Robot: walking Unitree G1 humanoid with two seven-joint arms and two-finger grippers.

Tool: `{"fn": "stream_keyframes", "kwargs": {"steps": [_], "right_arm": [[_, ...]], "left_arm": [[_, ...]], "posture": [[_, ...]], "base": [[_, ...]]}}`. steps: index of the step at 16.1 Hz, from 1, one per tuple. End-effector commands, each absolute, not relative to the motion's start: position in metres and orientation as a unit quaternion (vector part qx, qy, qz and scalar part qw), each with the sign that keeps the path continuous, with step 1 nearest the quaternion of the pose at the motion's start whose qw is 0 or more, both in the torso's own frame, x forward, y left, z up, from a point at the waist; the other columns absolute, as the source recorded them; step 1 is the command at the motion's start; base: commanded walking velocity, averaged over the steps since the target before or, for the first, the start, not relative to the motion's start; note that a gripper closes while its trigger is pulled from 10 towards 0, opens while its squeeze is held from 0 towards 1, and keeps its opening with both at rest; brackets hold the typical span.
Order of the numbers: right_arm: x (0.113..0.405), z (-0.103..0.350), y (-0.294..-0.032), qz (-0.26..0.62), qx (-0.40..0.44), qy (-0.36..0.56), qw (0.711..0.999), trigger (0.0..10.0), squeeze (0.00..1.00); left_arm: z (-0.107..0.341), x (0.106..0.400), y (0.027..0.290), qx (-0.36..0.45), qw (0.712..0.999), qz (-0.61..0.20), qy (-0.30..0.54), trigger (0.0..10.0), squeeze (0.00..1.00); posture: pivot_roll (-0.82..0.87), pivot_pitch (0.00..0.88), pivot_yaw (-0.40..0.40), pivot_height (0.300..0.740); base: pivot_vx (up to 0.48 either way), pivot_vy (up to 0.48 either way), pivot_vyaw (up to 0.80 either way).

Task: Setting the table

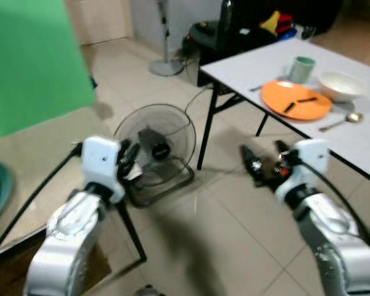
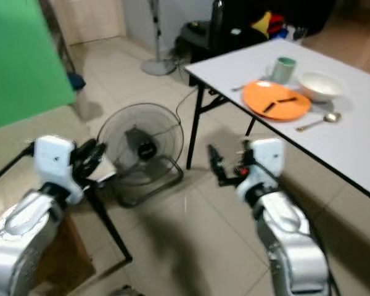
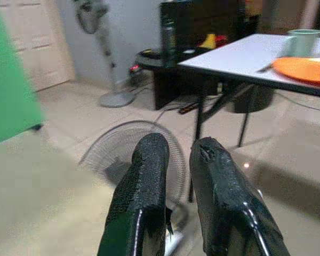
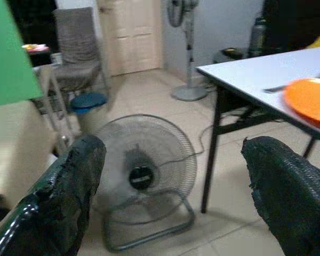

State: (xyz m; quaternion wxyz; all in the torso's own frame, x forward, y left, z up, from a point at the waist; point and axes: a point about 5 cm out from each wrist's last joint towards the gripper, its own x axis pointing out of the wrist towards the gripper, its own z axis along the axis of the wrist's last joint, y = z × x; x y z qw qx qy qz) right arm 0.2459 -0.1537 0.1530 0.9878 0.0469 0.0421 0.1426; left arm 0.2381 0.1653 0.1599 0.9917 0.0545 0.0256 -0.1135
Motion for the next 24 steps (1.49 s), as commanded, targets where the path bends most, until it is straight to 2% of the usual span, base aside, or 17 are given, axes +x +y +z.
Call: {"fn": "stream_keyframes", "kwargs": {"steps": [1,4,10,12,16,18,24], "right_arm": [[0.247,0.153,-0.155,0.142,0.05,0.047,0.988,10.0,1.0],[0.244,0.152,-0.147,0.158,0.057,0.049,0.985,10.0,1.0],[0.248,0.149,-0.15,0.153,0.056,0.057,0.985,10.0,1.0],[0.249,0.158,-0.154,0.154,0.056,0.048,0.985,10.0,1.0],[0.244,0.159,-0.146,0.157,0.054,0.047,0.985,10.0,1.0],[0.24,0.158,-0.141,0.166,0.032,0.048,0.984,10.0,1.0],[0.243,0.161,-0.132,0.198,0.042,0.041,0.979,10.0,1.0]], "left_arm": [[0.164,0.239,0.163,0.053,0.992,-0.114,0.017,10.0,0.0],[0.163,0.24,0.159,0.055,0.991,-0.122,0.018,10.0,0.0],[0.164,0.243,0.156,0.055,0.991,-0.121,0.013,10.0,0.0],[0.168,0.244,0.15,0.046,0.991,-0.125,0.007,10.0,0.0],[0.166,0.242,0.151,0.044,0.99,-0.131,0.013,10.0,0.0],[0.171,0.246,0.149,0.035,0.99,-0.134,0.0,10.0,0.0],[0.173,0.247,0.149,0.051,0.99,-0.133,-0.007,10.0,0.0]], "posture": [[0.18,0.0,-0.012,0.74],[0.18,0.0,-0.005,0.74],[0.16,0.0,-0.007,0.74],[0.15,0.0,-0.035,0.74],[0.13,0.0,-0.002,0.74],[0.12,0.0,0.009,0.74],[0.15,0.0,0.016,0.74]], "base": [[0.0,0.315,0.0],[0.0,0.333,0.0],[0.0,0.335,0.0],[0.0,0.334,0.0],[0.0,0.335,0.0],[0.0,0.0,0.8],[0.0,0.0,0.8]]}}
